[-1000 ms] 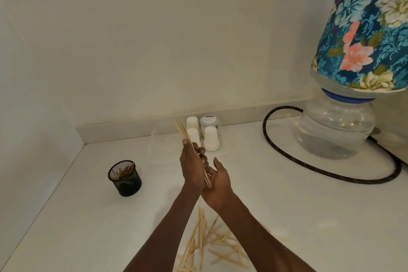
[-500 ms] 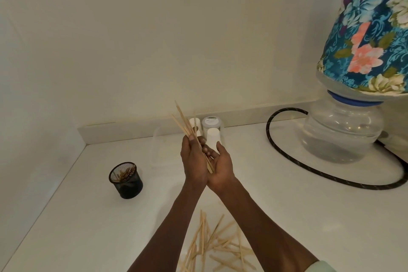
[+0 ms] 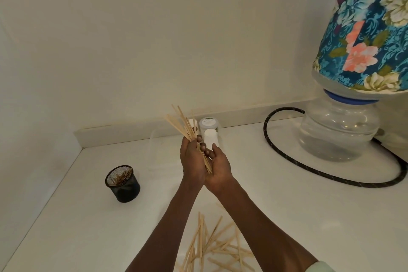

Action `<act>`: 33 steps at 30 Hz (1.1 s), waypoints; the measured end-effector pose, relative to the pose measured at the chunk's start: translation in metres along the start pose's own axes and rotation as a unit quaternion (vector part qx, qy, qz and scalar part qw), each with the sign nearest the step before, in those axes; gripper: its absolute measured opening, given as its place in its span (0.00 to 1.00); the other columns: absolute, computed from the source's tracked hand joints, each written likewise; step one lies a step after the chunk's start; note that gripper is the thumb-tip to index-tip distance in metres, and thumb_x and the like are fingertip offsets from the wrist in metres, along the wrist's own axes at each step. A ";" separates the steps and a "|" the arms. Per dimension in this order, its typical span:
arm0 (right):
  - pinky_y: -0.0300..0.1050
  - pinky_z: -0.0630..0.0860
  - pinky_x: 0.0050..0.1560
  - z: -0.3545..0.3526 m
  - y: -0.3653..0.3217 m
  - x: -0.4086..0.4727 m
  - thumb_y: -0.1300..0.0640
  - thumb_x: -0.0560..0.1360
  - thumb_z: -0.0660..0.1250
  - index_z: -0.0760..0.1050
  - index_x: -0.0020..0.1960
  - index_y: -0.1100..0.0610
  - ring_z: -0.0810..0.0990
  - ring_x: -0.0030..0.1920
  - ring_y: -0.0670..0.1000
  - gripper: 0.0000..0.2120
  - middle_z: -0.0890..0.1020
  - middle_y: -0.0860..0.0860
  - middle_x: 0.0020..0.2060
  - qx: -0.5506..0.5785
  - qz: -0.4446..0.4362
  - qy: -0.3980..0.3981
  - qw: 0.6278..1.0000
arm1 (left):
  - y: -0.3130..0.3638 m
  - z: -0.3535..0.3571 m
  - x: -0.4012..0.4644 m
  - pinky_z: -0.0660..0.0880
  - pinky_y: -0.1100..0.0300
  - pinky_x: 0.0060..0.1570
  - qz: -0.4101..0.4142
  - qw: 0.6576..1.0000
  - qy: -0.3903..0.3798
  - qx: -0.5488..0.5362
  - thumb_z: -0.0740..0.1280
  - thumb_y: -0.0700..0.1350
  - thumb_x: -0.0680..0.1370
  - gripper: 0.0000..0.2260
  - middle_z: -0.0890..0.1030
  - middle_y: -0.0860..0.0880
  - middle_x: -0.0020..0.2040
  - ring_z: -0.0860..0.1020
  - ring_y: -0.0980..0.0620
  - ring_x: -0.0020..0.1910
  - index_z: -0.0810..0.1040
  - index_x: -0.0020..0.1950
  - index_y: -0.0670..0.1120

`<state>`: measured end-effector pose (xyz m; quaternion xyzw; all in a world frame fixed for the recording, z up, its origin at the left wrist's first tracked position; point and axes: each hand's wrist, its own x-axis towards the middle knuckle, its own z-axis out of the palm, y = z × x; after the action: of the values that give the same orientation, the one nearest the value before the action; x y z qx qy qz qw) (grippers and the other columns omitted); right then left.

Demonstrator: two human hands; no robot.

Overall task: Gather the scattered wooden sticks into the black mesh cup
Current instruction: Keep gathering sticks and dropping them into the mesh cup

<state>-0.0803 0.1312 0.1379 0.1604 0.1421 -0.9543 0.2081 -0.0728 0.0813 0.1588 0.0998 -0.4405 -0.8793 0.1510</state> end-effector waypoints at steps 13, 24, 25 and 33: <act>0.47 0.78 0.50 -0.010 0.001 0.003 0.53 0.82 0.59 0.74 0.43 0.63 0.82 0.36 0.53 0.16 0.80 0.55 0.30 -0.059 -0.025 0.039 0.997 | 0.002 0.000 -0.001 0.62 0.61 0.28 -0.065 0.995 0.007 -0.081 0.55 0.40 0.72 0.06 0.65 0.52 0.29 0.62 0.55 0.26 0.70 0.41 0.48; 0.50 0.78 0.54 -0.011 0.010 -0.005 0.49 0.83 0.57 0.75 0.56 0.62 0.84 0.51 0.57 0.17 0.83 0.58 0.47 -0.037 0.008 -0.006 0.999 | 0.007 -0.002 -0.001 0.65 0.58 0.29 -0.022 0.998 0.018 0.054 0.68 0.63 0.71 0.20 0.68 0.49 0.27 0.66 0.51 0.25 0.70 0.30 0.49; 0.51 0.77 0.58 -0.010 0.010 -0.005 0.49 0.83 0.56 0.74 0.57 0.61 0.82 0.56 0.58 0.17 0.81 0.58 0.51 -0.031 0.012 -0.014 0.999 | 0.007 -0.002 -0.002 0.67 0.56 0.31 -0.008 0.997 0.017 0.071 0.69 0.62 0.70 0.20 0.69 0.48 0.27 0.67 0.50 0.26 0.71 0.30 0.49; 0.49 0.74 0.63 -0.006 0.011 -0.009 0.48 0.82 0.57 0.76 0.53 0.60 0.78 0.56 0.55 0.16 0.79 0.55 0.46 -0.018 0.037 -0.029 0.999 | 0.008 0.000 -0.003 0.67 0.58 0.26 0.076 0.986 0.047 0.144 0.71 0.57 0.72 0.20 0.68 0.46 0.25 0.65 0.49 0.23 0.69 0.30 0.44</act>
<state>-0.0664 0.1262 0.1336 0.1335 0.1475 -0.9475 0.2502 -0.0684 0.0780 0.1649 0.1280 -0.5614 -0.7869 0.2219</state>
